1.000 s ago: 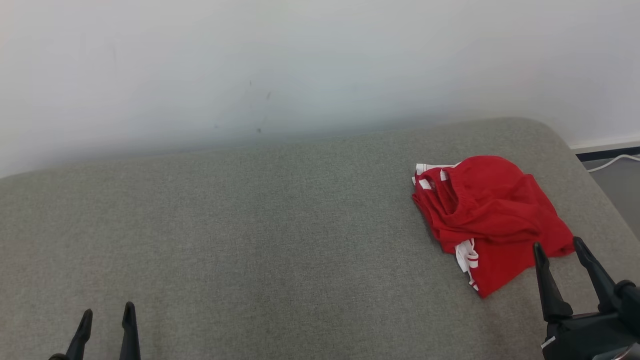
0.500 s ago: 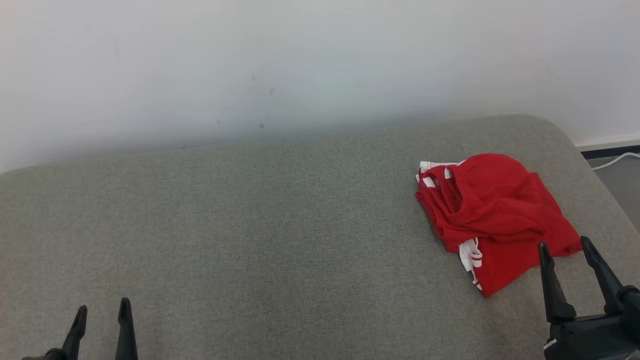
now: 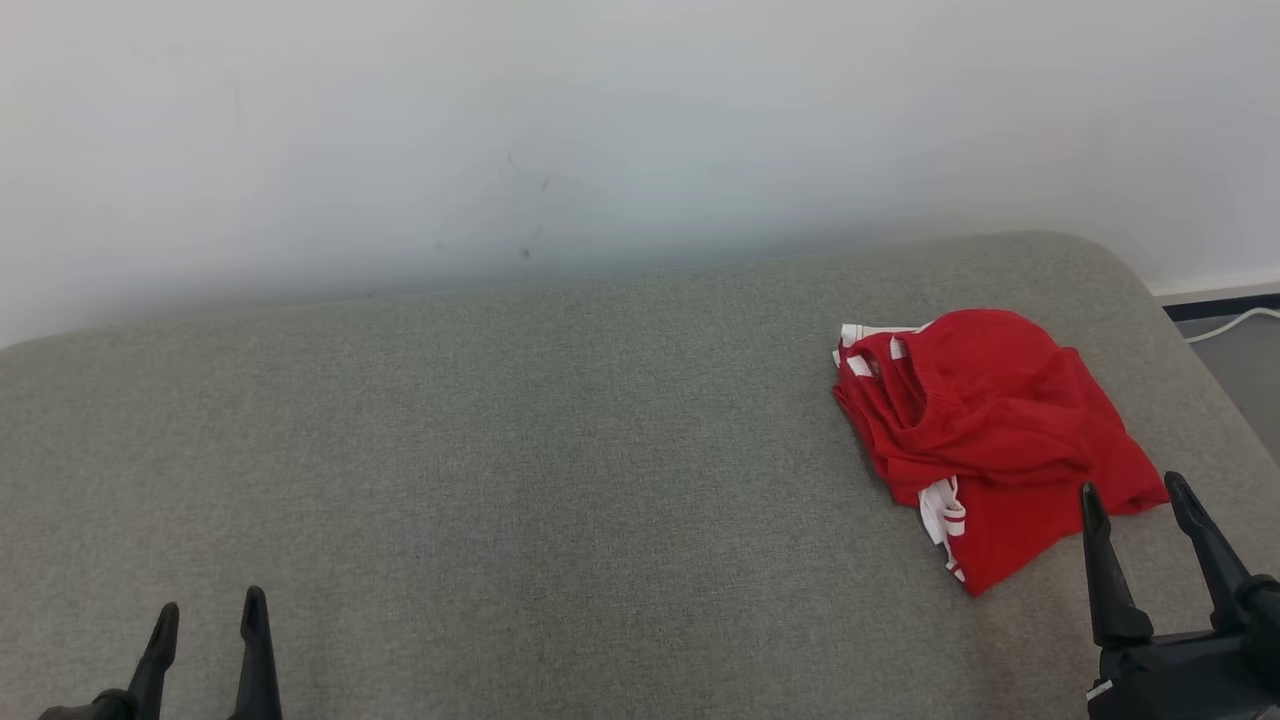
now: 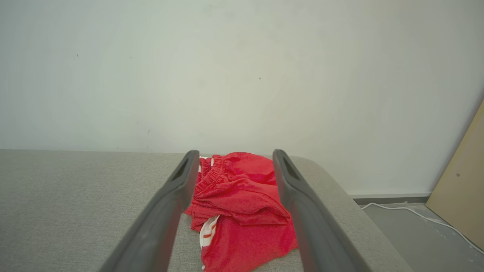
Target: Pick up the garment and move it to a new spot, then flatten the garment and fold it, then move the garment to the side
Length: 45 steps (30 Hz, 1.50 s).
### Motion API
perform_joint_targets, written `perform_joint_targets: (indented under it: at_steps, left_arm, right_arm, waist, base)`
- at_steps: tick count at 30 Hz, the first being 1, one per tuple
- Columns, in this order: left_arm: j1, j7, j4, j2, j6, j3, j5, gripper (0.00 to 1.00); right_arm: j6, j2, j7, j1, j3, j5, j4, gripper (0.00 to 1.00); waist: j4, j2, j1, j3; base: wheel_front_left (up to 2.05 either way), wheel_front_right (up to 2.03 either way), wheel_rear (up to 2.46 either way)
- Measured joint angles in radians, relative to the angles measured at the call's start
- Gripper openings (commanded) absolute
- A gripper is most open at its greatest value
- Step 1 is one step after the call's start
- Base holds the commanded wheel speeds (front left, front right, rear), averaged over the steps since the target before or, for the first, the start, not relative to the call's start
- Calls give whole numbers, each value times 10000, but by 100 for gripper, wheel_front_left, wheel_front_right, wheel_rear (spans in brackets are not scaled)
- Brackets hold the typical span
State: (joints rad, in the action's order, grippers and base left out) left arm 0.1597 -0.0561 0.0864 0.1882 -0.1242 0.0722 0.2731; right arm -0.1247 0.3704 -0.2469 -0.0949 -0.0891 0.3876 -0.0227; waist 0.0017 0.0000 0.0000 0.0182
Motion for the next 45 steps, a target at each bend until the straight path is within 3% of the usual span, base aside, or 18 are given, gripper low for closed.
perform_joint_targets:
  at_steps: [5, 6, 16, 45]
  left_arm:
    - [0, 81, 50, -50, 0, -73, -6, 100]
    - [1, 119, 61, -48, 0, -77, -2, 0]
    - [54, 219, -558, -326, 82, -19, 278, 0]
    - [-527, 740, -1511, -660, 731, -554, 4500, 0]
  right_arm:
    - [0, -56, 17, -43, 107, -163, -86, 100]
    - [0, -63, 19, -48, 119, -196, -105, 0]
    - [105, -579, 194, -284, 54, 144, 458, 0]
    - [813, -1430, 1338, 279, 752, 3986, 1275, 0]
  waist:
    - [24, -1, 0, 24]
    - [28, 0, 0, 28]
    - [28, 0, 0, 15]
    - [13, 0, 1, -57]
  base:
    - [0, 0, 0]
    - [0, 0, 0]
    - [0, 0, 0]
    - [0, 0, 0]
